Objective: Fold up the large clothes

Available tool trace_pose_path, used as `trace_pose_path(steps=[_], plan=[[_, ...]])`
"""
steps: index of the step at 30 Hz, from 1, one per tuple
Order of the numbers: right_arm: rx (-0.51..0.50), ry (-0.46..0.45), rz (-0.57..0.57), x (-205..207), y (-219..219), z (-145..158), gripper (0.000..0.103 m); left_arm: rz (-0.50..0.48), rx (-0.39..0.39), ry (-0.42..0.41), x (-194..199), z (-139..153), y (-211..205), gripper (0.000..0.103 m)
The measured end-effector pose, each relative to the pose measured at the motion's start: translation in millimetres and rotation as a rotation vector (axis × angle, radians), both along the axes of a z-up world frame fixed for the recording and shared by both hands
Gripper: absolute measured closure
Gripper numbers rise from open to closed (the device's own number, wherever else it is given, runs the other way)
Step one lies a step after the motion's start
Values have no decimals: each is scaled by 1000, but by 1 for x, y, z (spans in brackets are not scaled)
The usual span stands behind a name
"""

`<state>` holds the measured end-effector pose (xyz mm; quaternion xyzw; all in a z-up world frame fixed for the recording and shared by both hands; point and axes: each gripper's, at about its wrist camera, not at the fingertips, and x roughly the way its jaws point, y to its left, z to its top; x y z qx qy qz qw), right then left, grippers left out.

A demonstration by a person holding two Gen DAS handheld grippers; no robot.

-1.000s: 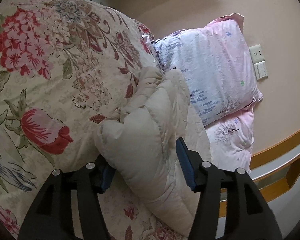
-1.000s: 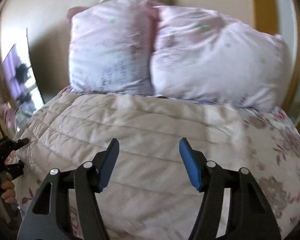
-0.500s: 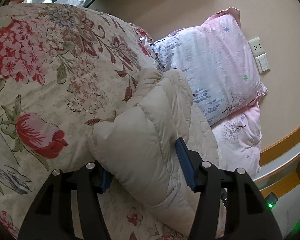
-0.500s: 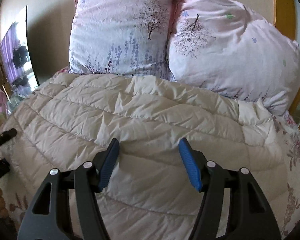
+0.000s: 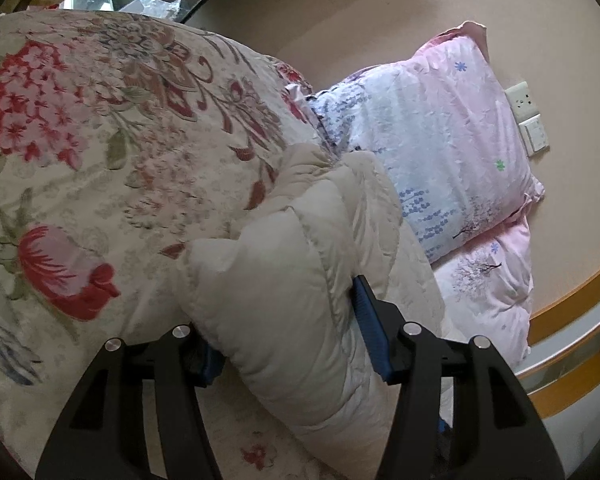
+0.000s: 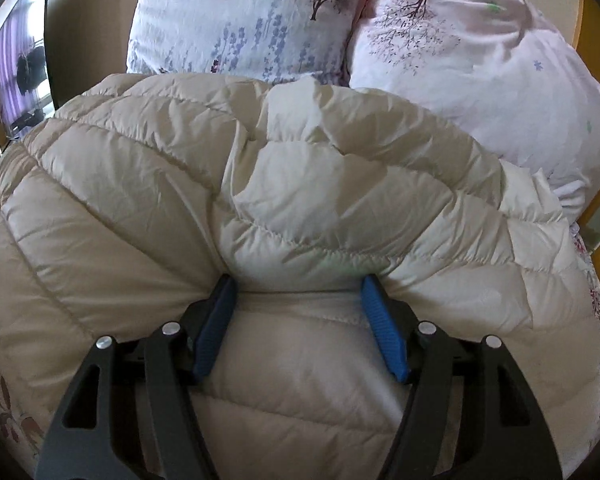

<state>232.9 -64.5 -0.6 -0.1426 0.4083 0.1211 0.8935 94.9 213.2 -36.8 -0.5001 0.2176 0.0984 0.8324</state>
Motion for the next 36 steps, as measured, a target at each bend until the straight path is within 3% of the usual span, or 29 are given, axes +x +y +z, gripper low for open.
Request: trace_pose_path(steps=[2,7,15,19,22,29,33,36], plan=[[0,4,4,1,1,1,37,-22,-10,-8,4,1,-2,56],[11,5,6,4,1,0,37,-69,79,-100,3,28,-13,73],[22,16,9,8,1,-1,35,-209,194,-306,0,74,-50,75],[32,31,14,12,1,-1,35,-374,250,-452,-1,97,-85,75],[52,50,25,16,-1,1,35,-516,313,-513,2,108,-120,75],[256,84,36,12,-60,28,37,-593,330,-482,15,108,-154,75],[318,-30,-95,-7,-137,58,34,-603,346,-461,16,107,-157,75],[339,-40,-238,-1,-190,61,31,-611,361,-450,15,106,-161,75]])
